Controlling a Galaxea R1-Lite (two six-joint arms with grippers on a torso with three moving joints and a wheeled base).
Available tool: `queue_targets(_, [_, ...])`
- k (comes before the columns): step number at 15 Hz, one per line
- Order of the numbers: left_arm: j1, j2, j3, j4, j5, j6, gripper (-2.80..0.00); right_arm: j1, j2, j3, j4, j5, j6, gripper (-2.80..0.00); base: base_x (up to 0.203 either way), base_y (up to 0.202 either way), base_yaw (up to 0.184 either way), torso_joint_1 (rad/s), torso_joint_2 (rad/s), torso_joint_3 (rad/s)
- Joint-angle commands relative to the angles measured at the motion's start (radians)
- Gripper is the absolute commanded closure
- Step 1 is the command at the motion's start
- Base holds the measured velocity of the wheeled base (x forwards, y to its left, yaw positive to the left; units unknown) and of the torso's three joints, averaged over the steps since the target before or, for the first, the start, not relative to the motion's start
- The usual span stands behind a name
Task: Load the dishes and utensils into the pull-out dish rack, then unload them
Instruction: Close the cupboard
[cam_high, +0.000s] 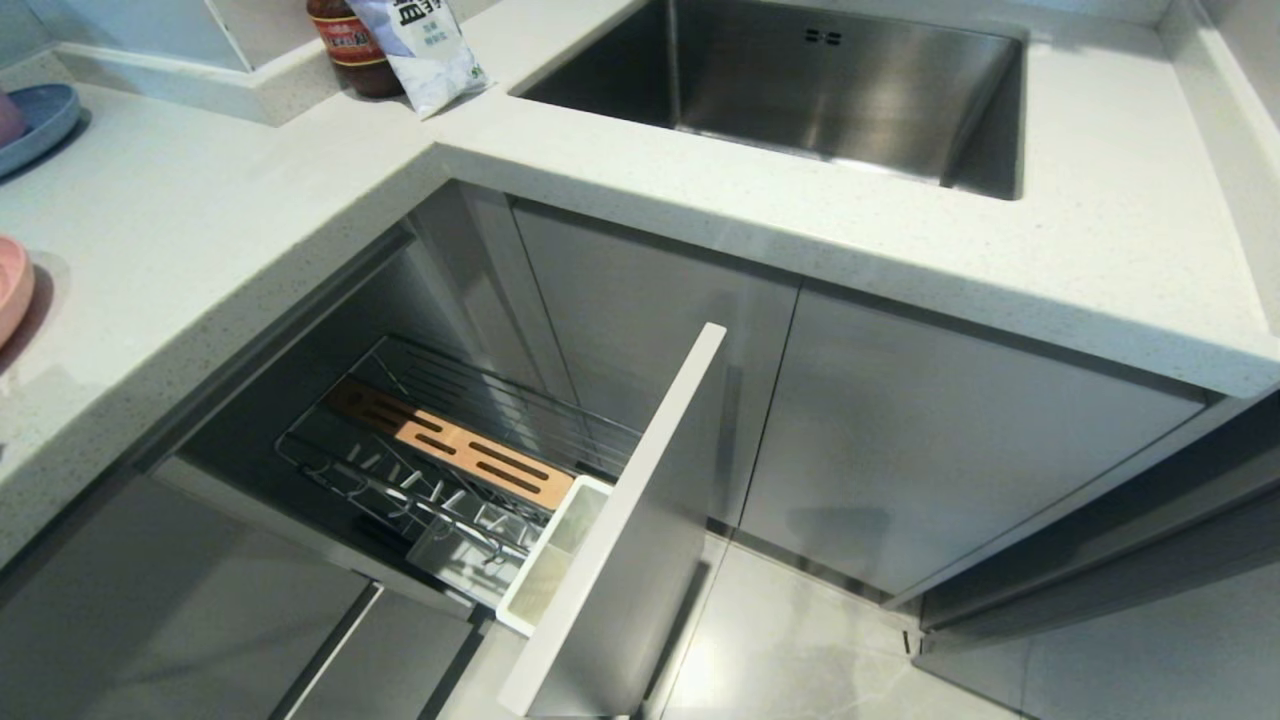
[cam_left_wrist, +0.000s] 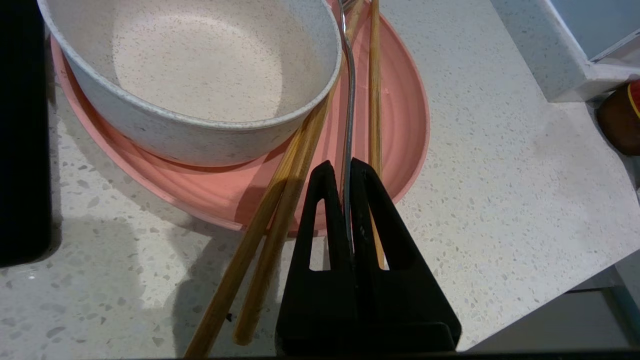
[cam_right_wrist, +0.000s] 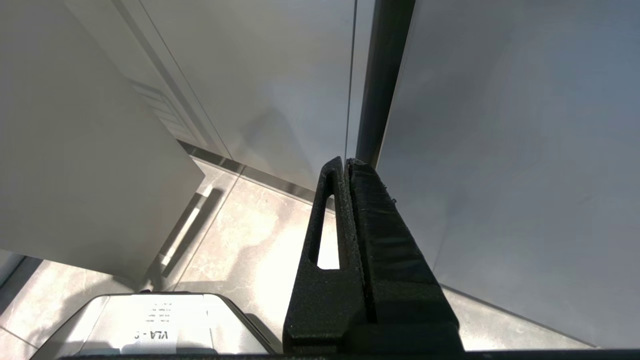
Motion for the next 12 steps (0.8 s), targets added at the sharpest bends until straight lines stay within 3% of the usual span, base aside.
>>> queue_targets(1, [0.000, -0.001, 0.003, -0.001, 0.001, -0.004, -2.80, 0.000, -0.002, 0.002, -0.001, 0.000, 0.002, 0.00, 0.000, 0.000, 0.000, 0.000, 0.00, 0.000])
queue_targets(12, [-0.003, -0.043, -0.085, -0.003, 0.004, 0.015, -2.80, 0.000, -0.002, 0.001, -0.001, 0.000, 0.001, 0.00, 0.000, 0.000, 0.000, 0.000, 0.00, 0.000])
